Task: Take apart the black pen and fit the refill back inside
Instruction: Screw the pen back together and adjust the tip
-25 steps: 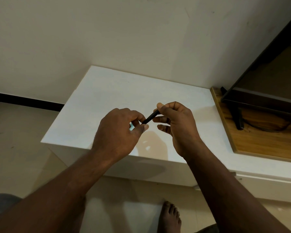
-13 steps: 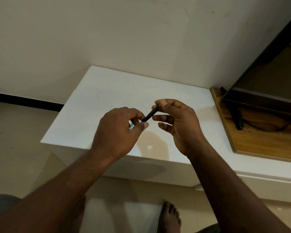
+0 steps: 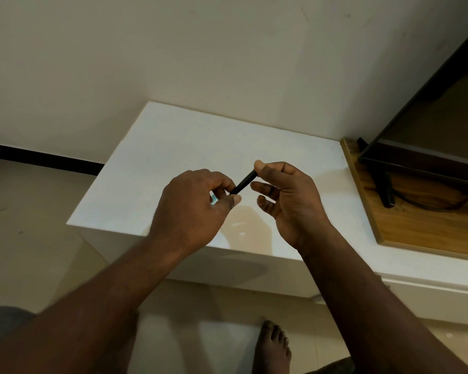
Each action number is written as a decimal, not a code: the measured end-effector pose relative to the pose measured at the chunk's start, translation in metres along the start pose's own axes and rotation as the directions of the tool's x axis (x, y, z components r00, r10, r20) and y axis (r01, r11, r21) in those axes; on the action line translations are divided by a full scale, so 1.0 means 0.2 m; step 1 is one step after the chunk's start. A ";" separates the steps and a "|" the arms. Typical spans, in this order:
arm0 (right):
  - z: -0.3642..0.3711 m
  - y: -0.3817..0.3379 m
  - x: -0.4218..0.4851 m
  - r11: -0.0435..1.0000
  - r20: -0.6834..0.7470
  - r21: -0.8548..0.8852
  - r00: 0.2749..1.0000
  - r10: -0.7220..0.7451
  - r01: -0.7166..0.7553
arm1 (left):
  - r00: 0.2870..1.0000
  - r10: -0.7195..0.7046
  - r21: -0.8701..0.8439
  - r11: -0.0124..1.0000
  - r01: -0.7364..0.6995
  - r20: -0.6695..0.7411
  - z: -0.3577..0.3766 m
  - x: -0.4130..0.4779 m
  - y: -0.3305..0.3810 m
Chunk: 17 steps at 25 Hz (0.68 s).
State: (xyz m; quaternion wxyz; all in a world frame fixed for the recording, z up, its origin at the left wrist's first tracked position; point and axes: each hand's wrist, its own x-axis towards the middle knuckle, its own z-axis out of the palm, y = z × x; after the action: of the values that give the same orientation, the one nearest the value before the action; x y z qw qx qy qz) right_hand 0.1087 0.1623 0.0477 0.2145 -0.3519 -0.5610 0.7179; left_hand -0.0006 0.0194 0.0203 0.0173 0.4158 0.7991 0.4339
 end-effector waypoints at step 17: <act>0.00 0.01 0.00 0.998 -0.036 -0.056 0.999 -0.031 0.029 | 1.000 -0.017 -0.001 1.000 0.017 0.008 0.00 0.00 0.00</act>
State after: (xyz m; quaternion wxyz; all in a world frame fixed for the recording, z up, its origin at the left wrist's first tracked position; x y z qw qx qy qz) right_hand 0.1086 0.1626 0.0458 0.2256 -0.3624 -0.5820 0.6921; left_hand -0.0005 0.0197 0.0200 0.0244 0.4109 0.8022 0.4326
